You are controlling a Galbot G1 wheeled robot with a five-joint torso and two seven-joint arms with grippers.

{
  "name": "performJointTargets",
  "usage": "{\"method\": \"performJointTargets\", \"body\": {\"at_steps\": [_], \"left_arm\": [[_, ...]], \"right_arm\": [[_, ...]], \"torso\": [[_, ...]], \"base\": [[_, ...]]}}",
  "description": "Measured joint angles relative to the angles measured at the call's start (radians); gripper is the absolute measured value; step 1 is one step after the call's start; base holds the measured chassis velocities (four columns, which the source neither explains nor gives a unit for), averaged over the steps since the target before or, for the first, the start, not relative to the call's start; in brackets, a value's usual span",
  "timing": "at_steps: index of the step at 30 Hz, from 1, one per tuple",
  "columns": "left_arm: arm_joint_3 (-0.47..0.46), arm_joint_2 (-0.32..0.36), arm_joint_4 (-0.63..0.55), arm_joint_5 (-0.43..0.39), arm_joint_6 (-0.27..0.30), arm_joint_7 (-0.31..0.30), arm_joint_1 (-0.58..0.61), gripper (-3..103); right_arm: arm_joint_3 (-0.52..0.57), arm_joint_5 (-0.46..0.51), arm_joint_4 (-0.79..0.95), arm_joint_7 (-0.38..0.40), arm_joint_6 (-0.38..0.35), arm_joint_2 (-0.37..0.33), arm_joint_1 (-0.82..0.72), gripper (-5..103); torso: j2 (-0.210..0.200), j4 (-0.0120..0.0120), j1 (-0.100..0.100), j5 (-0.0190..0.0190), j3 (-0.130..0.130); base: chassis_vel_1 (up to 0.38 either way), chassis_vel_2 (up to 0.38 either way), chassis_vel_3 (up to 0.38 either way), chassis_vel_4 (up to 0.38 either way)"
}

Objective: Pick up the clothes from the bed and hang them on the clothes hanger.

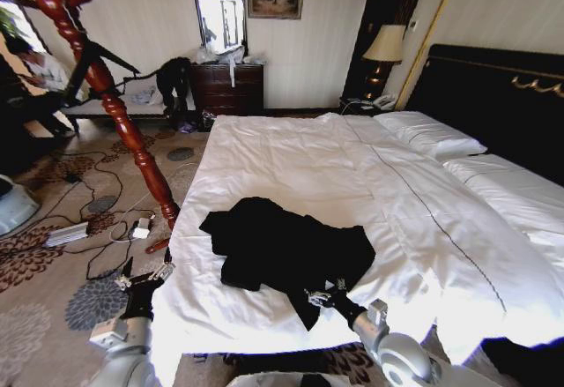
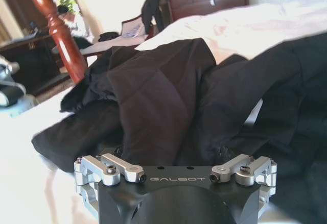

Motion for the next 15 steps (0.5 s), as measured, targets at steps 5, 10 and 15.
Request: {"method": "performJointTargets", "body": {"at_steps": [5, 10, 15], "left_arm": [[-0.001, 0.005, -0.008, -0.009, 0.005, -0.002, 0.002, 100], [0.0, 0.008, -0.016, -0.01, 0.007, -0.003, 0.007, 100], [-0.003, 0.013, -0.018, -0.015, 0.007, -0.006, 0.007, 100]], "right_arm": [[0.005, -0.001, 0.022, 0.03, -0.03, 0.018, -0.035, 100], [0.005, -0.047, 0.001, 0.033, -0.043, 0.022, -0.046, 101], [0.012, -0.057, -0.001, 0.034, -0.046, 0.016, -0.052, 82]], "torso": [[0.0, 0.0, 0.0, 0.0001, 0.0], [0.0, 0.0, 0.0, 0.0002, 0.0], [0.0, 0.0001, 0.0, 0.0002, 0.0]], "base": [[0.0, 0.0, 0.0, 0.0], [0.0, 0.0, 0.0, 0.0], [0.0, 0.0, 0.0, 0.0]]}}
